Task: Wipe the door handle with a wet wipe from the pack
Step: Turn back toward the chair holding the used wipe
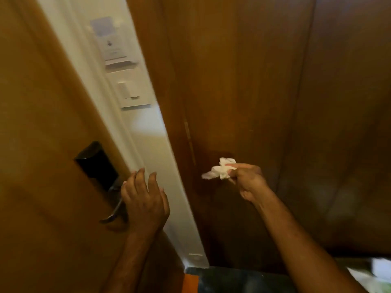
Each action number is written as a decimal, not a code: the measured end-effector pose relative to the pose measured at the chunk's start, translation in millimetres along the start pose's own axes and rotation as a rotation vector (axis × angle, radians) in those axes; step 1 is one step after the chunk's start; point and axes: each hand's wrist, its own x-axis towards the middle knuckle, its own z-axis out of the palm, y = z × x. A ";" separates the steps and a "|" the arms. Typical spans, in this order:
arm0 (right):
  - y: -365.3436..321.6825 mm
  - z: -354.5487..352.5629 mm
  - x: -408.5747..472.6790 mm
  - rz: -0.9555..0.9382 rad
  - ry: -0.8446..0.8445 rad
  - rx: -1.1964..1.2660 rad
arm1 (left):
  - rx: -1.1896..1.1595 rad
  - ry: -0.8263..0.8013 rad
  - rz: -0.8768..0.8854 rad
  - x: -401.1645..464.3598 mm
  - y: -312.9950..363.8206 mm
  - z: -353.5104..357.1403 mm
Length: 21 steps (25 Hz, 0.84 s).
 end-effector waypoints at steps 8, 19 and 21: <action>-23.9 -233.8 -6.0 -0.155 0.542 0.050 | -0.355 -0.403 0.323 -0.7 239.8 51.9; 132.0 -530.2 -48.2 0.193 1.041 -0.594 | -0.418 -0.914 0.680 -162.6 504.5 112.1; 171.9 -554.9 -44.4 0.302 1.018 -0.626 | -0.412 -0.963 0.702 -198.1 520.6 132.9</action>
